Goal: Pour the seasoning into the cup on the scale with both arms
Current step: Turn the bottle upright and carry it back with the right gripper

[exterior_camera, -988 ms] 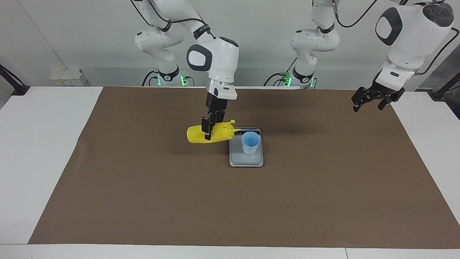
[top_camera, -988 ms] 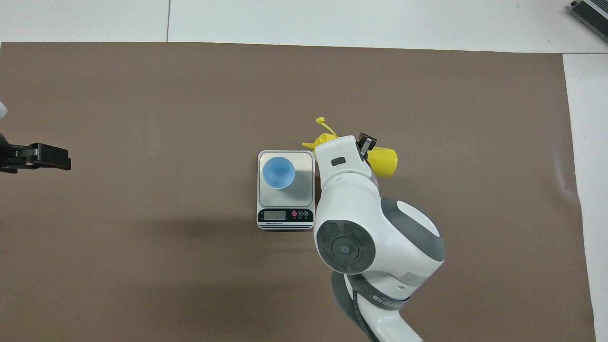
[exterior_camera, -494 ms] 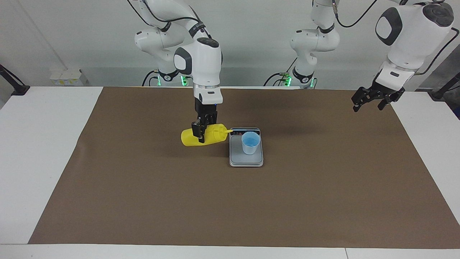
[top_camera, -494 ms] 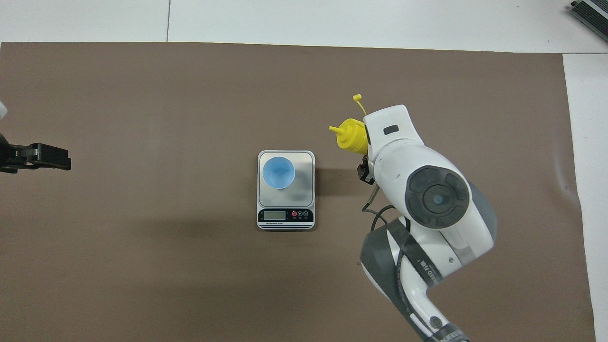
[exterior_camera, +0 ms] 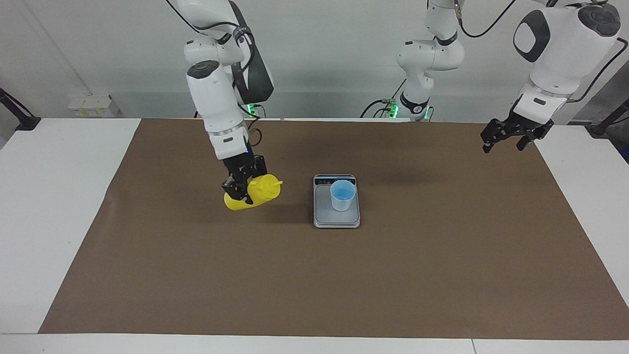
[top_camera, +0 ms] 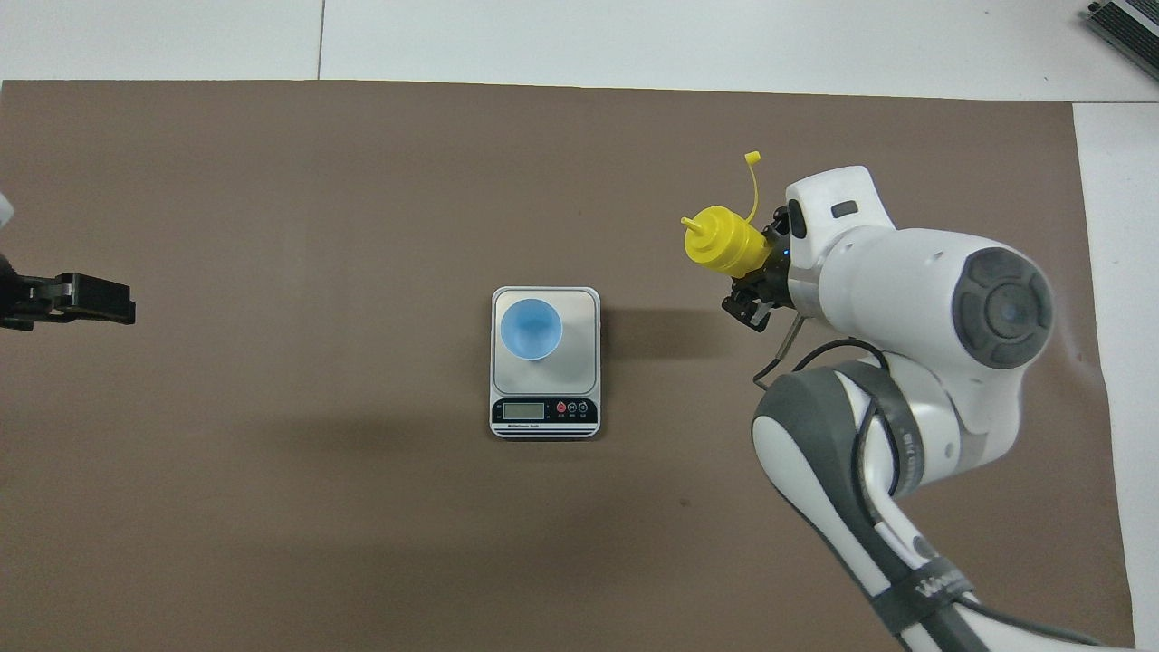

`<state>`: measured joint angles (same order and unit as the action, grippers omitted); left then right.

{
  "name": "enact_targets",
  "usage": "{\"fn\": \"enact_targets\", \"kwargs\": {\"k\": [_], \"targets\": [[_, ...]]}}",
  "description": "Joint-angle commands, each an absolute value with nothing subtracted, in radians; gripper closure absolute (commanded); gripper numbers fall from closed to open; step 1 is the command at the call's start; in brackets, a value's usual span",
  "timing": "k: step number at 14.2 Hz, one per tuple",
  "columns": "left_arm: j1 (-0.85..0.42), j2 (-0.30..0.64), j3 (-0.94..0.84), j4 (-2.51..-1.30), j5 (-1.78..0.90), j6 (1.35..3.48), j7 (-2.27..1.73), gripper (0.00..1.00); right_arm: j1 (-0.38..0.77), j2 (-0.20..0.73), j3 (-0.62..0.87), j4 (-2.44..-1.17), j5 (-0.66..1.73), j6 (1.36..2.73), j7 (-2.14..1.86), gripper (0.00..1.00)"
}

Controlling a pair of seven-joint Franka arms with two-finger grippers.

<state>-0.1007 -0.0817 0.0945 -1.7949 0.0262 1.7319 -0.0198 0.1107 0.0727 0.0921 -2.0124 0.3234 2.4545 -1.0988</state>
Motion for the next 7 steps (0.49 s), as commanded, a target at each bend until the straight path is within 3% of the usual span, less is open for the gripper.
{"fn": "enact_targets", "kwargs": {"k": [1, 7], "targets": [[-0.11, -0.098, 0.101, -1.805, 0.018, 1.729, -0.032, 0.0, 0.034, 0.075, 0.101, -2.037, 0.58, 2.445, -1.325, 1.0], [-0.11, -0.098, 0.101, -1.805, 0.018, 1.729, -0.032, 0.0, -0.077, 0.126, 0.101, -2.058, 0.911, 2.385, -1.638, 1.0]]}}
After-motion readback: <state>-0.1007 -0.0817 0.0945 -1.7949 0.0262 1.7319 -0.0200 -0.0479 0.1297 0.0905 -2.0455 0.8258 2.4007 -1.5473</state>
